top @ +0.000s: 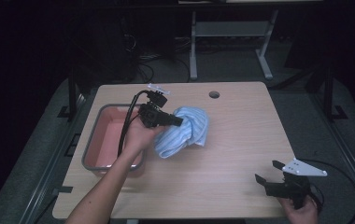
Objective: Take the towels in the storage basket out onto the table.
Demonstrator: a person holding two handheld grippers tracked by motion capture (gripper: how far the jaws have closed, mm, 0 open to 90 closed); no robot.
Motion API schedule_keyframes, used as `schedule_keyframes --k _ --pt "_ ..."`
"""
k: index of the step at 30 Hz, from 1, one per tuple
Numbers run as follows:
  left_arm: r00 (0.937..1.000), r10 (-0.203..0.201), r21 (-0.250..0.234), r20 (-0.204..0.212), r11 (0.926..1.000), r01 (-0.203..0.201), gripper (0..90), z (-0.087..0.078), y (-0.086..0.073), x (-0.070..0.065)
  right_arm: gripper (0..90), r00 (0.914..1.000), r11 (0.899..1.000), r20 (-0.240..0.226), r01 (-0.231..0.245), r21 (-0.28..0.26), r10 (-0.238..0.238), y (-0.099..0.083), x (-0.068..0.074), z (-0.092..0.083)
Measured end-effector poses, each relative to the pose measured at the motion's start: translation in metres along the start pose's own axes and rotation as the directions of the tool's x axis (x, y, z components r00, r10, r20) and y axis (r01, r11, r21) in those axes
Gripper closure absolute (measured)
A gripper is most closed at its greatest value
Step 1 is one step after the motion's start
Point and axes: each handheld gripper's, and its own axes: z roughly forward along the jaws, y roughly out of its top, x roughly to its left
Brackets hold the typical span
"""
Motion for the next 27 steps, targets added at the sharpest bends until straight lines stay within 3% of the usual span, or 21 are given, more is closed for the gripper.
schedule_keyframes --k 18,27 --pt "0.9999 -0.004 0.034 0.009 0.9994 0.004 77.8 0.03 0.009 -0.005 14.2 1.0 1.0 -0.005 0.005 0.0 -0.005 0.001 0.001 0.001" --pt "0.9999 -0.014 0.078 0.002 0.9968 0.014 77.8 0.049 0.011 -0.002 14.2 1.0 1.0 -0.005 -0.003 -0.001 0.003 0.001 0.0 0.0"
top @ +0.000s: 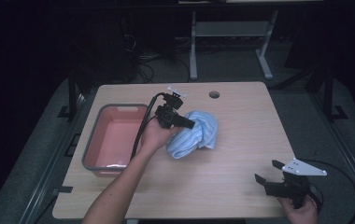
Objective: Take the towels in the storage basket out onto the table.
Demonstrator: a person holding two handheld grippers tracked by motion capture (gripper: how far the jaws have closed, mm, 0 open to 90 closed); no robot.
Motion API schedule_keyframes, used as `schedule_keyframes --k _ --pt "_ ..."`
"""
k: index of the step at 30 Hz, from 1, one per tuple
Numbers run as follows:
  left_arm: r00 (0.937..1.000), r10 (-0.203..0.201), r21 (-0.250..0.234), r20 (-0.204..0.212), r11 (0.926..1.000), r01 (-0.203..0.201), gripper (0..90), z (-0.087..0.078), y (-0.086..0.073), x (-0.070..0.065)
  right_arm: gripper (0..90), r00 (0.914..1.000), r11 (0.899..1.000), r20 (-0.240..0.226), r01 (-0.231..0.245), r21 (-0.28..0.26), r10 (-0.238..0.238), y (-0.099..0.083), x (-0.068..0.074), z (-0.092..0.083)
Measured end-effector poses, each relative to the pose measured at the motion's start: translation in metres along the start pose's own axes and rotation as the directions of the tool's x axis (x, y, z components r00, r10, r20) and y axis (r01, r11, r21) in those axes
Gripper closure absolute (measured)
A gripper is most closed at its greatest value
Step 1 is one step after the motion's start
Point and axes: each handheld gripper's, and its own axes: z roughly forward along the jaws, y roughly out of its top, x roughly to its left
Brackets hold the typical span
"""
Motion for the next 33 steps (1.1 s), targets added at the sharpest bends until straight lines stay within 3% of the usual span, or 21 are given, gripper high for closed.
schedule_keyframes --k 33 --pt "1.0 -0.004 0.118 0.009 0.993 0.003 76.0 0.068 -0.001 -0.012 14.1 0.9999 1.0 -0.006 0.008 0.005 -0.008 0.001 0.002 0.003"
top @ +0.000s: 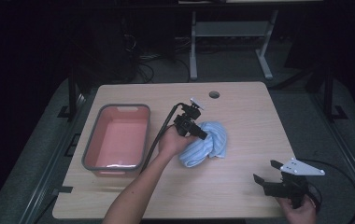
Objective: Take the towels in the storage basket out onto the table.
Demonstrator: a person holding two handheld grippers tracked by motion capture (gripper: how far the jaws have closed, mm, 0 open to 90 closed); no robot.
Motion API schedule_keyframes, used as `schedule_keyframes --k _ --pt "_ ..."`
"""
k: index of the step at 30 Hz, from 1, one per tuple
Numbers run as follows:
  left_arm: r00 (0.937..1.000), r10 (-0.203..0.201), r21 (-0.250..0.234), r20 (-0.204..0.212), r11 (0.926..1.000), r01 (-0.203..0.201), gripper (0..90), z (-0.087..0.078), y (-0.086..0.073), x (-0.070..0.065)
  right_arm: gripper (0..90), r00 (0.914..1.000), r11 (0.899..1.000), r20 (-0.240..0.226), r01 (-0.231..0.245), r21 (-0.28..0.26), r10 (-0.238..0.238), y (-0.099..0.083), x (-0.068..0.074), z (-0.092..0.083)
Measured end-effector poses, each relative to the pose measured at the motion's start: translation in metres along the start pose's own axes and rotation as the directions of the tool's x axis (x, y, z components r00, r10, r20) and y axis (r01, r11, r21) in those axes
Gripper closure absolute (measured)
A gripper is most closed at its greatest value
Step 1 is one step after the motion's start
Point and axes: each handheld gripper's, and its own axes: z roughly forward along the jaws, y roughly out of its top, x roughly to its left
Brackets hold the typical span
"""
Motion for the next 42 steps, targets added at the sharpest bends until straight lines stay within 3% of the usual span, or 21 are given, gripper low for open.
schedule_keyframes --k 7,13,16,27,42 --pt "0.9996 -0.024 -0.006 0.012 0.9997 0.024 74.3 0.008 -0.004 0.001 14.1 1.0 1.0 0.0 0.0 0.0 0.0 0.0 0.0 0.0" --pt "1.0 -0.004 0.001 0.002 1.0 0.004 71.3 0.01 -0.005 -0.003 14.1 1.0 1.0 -0.004 -0.001 0.003 0.001 0.0 0.0 0.003" --pt "0.9999 -0.016 -0.01 0.004 0.9998 0.016 67.6 0.009 -0.007 -0.003 14.1 1.0 1.0 -0.004 0.0 0.008 0.0 0.001 0.001 0.003" --pt "1.0 0.003 -0.024 0.005 0.9997 -0.003 58.5 -0.008 -0.014 -0.005 14.1 1.0 1.0 0.002 -0.002 0.005 0.002 0.001 0.001 0.003" --pt "0.9998 0.006 -0.062 0.018 0.998 -0.005 56.5 -0.025 -0.032 -0.004 14.1 0.9999 1.0 0.008 -0.007 0.016 0.007 0.0 -0.003 0.004"
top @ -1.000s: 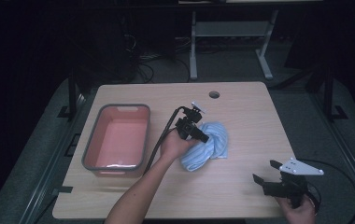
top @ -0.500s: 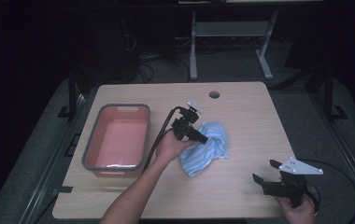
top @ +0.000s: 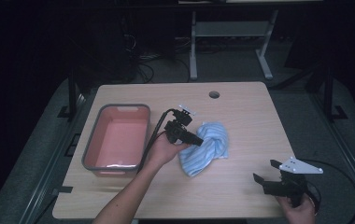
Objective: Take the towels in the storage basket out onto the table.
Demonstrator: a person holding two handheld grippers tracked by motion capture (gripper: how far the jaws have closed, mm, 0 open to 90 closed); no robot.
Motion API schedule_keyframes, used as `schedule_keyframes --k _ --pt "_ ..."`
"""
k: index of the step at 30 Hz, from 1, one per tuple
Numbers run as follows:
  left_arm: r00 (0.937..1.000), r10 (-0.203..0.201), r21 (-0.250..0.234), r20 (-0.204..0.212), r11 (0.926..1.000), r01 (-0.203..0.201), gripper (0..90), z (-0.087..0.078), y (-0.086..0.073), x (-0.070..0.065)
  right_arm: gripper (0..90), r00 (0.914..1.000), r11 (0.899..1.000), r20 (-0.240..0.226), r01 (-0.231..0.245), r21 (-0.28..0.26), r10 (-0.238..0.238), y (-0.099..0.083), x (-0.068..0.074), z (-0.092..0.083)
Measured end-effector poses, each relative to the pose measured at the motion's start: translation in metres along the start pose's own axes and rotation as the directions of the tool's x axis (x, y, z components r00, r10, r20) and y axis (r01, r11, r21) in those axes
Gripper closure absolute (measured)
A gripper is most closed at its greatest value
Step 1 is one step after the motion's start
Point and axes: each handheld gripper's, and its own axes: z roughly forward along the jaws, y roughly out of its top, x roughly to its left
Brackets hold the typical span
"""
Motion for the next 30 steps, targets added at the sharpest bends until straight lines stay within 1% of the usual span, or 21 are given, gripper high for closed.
schedule_keyframes --k 1,3,6,10,13,15,18,21,23,24,25,29,30 --pt "1.0 0.002 -0.001 0.002 1.0 -0.002 56.5 -0.001 -0.001 0.001 14.1 1.0 1.0 0.0 -0.003 0.0 0.003 0.0 0.0 0.0" --pt "1.0 -0.007 -0.009 0.002 0.9999 0.007 55.6 -0.003 -0.004 0.002 14.1 1.0 1.0 0.001 -0.009 0.004 0.009 0.0 -0.001 0.0" --pt "1.0 -0.009 -0.015 0.001 0.9998 0.009 55.5 -0.007 -0.01 0.003 14.1 1.0 1.0 0.003 -0.007 0.006 0.007 -0.001 -0.001 0.0" --pt "1.0 -0.007 -0.013 0.0 0.9999 0.007 53.9 -0.012 -0.017 0.005 14.1 1.0 1.0 0.005 -0.006 0.006 0.006 -0.001 -0.002 0.0" --pt "0.9999 -0.006 -0.02 -0.013 0.9998 0.006 51.9 -0.016 -0.022 0.007 14.1 1.0 1.0 0.006 -0.004 0.008 0.004 -0.001 -0.001 0.0" --pt "0.9998 -0.016 -0.03 -0.009 0.9994 0.015 50.9 -0.018 -0.025 0.008 14.1 1.0 1.0 0.007 -0.003 0.009 0.003 -0.001 -0.001 0.0" --pt "0.9999 -0.003 -0.024 -0.014 0.9997 0.003 49.1 -0.021 -0.03 0.009 14.1 1.0 1.0 0.006 -0.005 0.011 0.005 -0.001 0.0 0.0" --pt "0.9997 -0.017 -0.037 -0.017 0.9992 0.016 47.2 -0.023 -0.035 0.009 14.1 0.9999 1.0 0.009 -0.005 0.012 0.005 -0.001 0.0 0.0" --pt "0.9998 -0.011 -0.038 -0.013 0.9992 0.011 45.0 -0.025 -0.039 0.01 14.1 0.9999 1.0 0.013 -0.003 0.009 0.003 -0.001 -0.001 0.0" --pt "0.9997 -0.019 -0.046 -0.017 0.9988 0.018 44.3 -0.025 -0.041 0.009 14.1 0.9999 1.0 0.013 -0.003 0.009 0.003 -0.001 -0.001 0.0" --pt "0.9997 -0.013 -0.042 -0.019 0.9991 0.012 43.1 -0.026 -0.044 0.009 14.1 0.9999 1.0 0.013 -0.003 0.01 0.003 -0.001 -0.001 0.0" --pt "0.9997 -0.014 -0.04 -0.018 0.9991 0.013 39.4 -0.026 -0.048 0.007 14.1 0.9999 1.0 0.014 -0.004 0.014 0.004 -0.001 -0.001 0.001" --pt "0.9998 -0.007 -0.04 -0.019 0.9992 0.006 38.8 -0.027 -0.051 0.005 14.1 0.9999 1.0 0.016 -0.004 0.013 0.004 -0.001 0.0 0.001"
